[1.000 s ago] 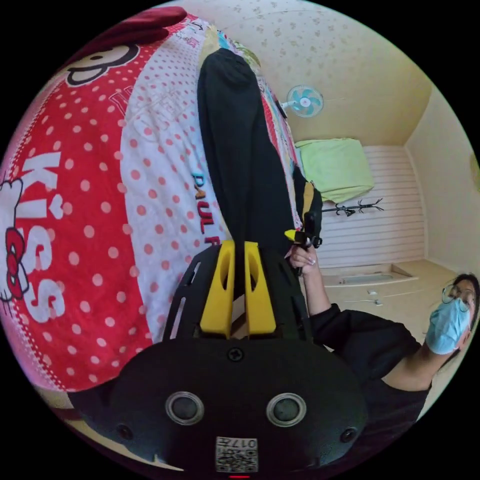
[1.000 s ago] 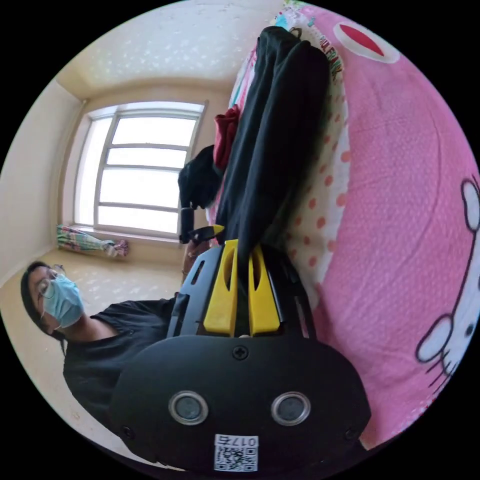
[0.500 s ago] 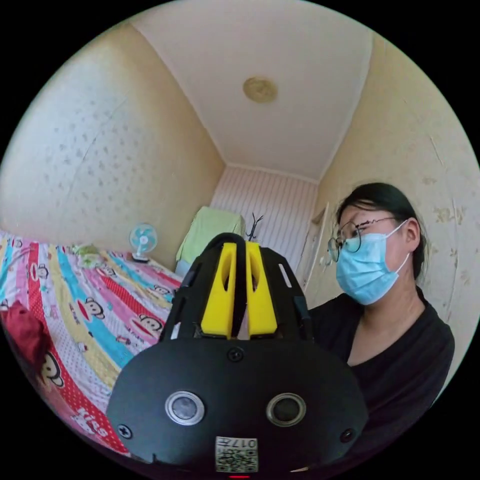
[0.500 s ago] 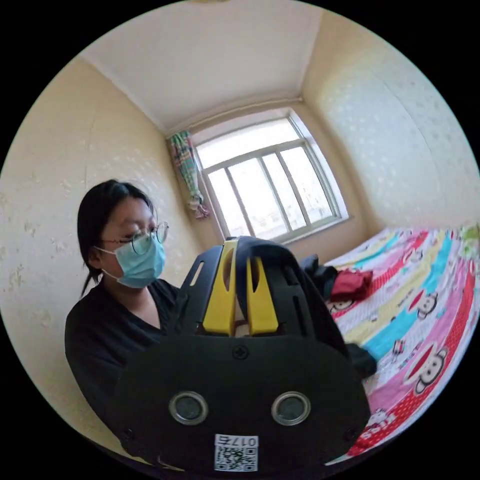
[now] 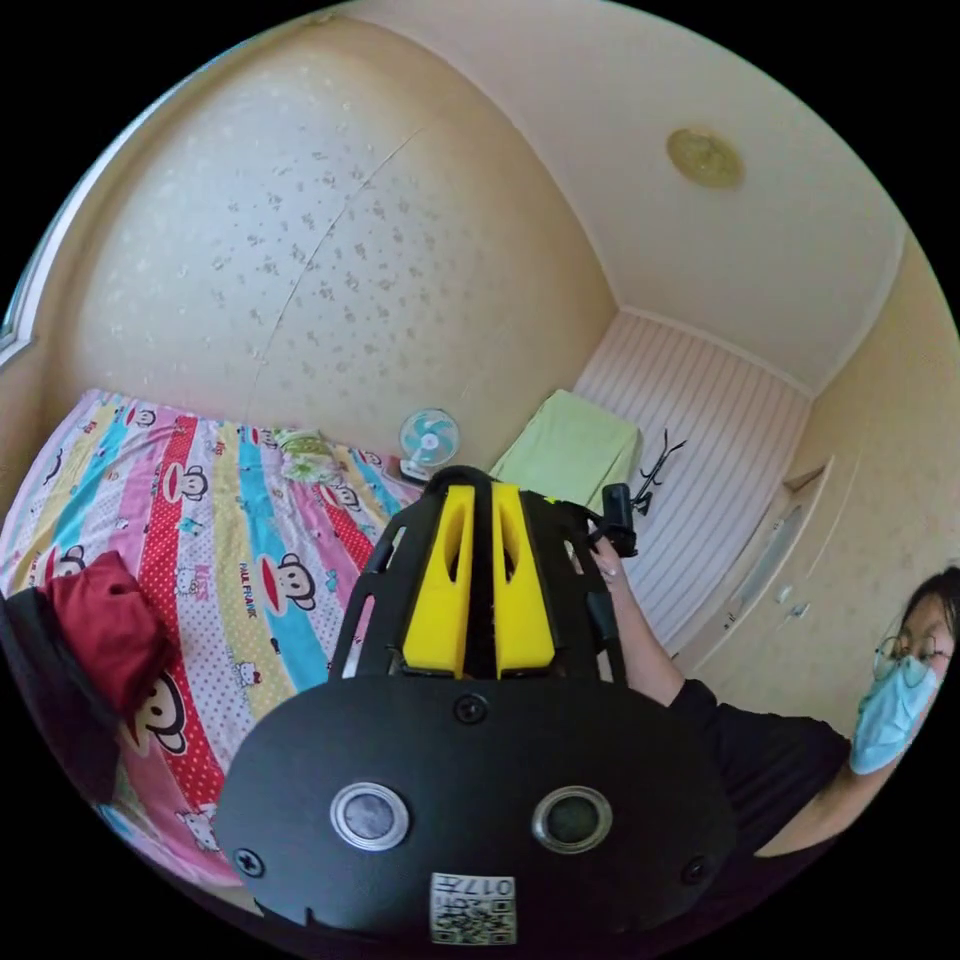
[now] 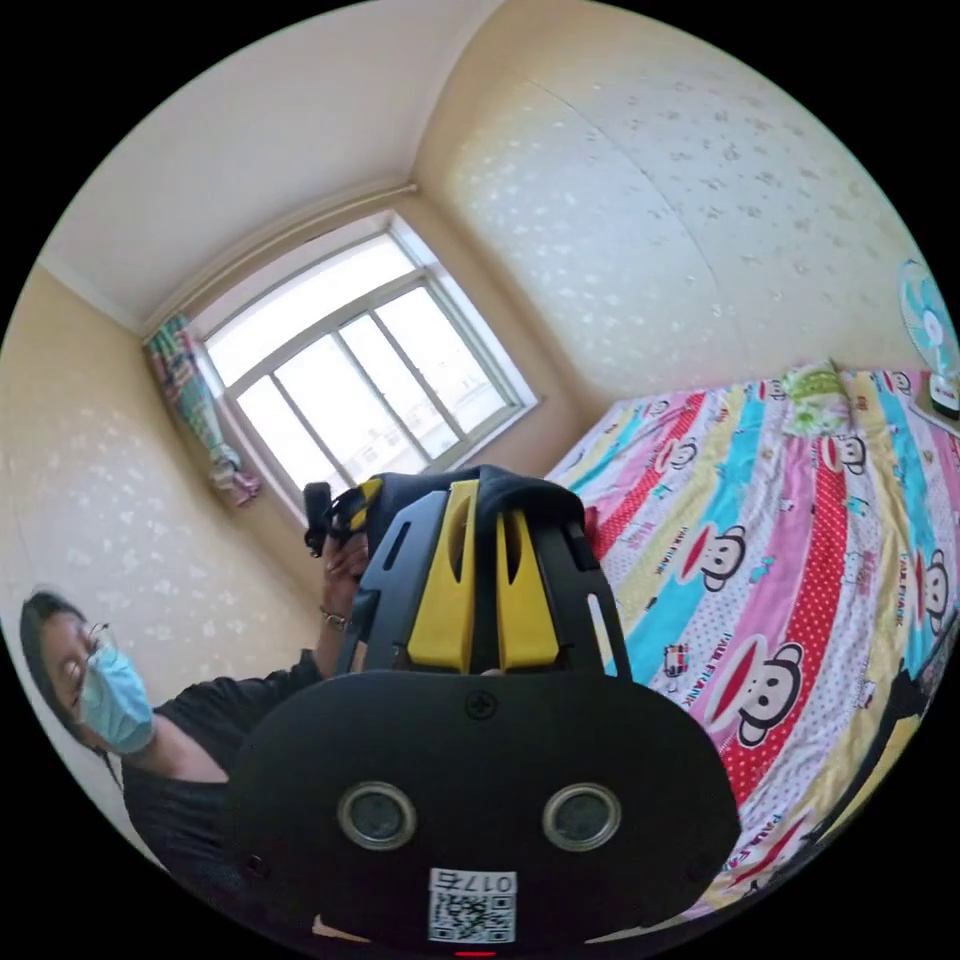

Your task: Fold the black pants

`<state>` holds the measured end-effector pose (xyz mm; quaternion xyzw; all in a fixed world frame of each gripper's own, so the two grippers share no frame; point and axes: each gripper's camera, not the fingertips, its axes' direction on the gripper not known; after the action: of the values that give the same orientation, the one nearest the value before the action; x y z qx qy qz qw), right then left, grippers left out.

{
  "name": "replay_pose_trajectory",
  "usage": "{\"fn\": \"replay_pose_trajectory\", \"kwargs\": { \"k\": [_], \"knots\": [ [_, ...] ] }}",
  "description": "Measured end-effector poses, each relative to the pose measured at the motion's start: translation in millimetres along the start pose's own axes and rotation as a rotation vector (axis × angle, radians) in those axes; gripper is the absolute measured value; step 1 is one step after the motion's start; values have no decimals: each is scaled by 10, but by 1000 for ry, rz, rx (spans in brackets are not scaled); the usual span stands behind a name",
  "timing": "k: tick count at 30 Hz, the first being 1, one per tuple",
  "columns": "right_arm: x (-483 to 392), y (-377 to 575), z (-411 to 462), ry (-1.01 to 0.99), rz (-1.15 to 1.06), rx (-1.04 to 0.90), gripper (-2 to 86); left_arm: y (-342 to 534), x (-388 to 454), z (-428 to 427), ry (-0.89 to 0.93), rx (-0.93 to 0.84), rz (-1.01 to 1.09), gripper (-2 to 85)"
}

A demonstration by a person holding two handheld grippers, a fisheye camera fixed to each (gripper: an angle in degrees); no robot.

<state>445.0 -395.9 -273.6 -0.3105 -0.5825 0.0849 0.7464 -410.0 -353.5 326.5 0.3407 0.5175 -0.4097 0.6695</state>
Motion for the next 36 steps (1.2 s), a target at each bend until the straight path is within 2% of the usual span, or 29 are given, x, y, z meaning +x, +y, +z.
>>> {"fn": "replay_pose_trajectory", "kwargs": {
  "k": [3, 7, 9, 13, 16, 18, 20, 22, 26, 28, 29, 30, 33, 35, 36],
  "knots": [
    [400, -93, 342, 134, 88, -20, 0, -91, -450, 495, -71, -98, -49, 16],
    [828, 175, 660, 191, 197, -125, 2, 262, -1051, 1071, -174, -292, -123, 23],
    [938, 677, 738, 174, 152, -160, 7, 654, -1252, 1166, -156, -321, -135, 28],
    [912, 1906, 711, 128, 49, -231, 27, 1972, -1498, 1030, 6, -353, -238, 50],
    [973, 2963, 735, 184, 138, -407, 71, 2867, -1672, 871, 35, -450, -399, 100],
    [1074, 3467, 638, 320, 270, -478, 98, 3165, -1794, 775, 0, -528, -493, 132],
    [1117, 3503, 455, 344, 320, -392, 114, 3088, -1897, 580, -37, -496, -499, 136],
    [1201, 3303, 294, 286, 339, -264, 139, 2786, -2012, 496, -66, -428, -478, 141],
    [1665, 2688, 345, 216, 413, -104, 203, 2117, -2373, 849, -86, -398, -428, 165],
    [1974, 2598, 628, 154, 497, -166, 210, 2123, -2580, 1255, -21, -507, -498, 174],
    [2164, 2635, 923, 62, 579, -273, 210, 2261, -2678, 1556, 65, -611, -563, 164],
    [2204, 2723, 1143, -2, 598, -288, 196, 2351, -2699, 1669, 100, -640, -592, 160],
    [1994, 2854, 1077, 104, 600, -215, 140, 2599, -2569, 1565, 83, -513, -662, 106],
    [1853, 2930, 1000, 42, 586, -236, 103, 2793, -2301, 1502, 281, -532, -681, 74],
    [1762, 3013, 931, -51, 594, -231, 86, 2860, -2215, 1495, 325, -550, -681, 70]
  ]
}}
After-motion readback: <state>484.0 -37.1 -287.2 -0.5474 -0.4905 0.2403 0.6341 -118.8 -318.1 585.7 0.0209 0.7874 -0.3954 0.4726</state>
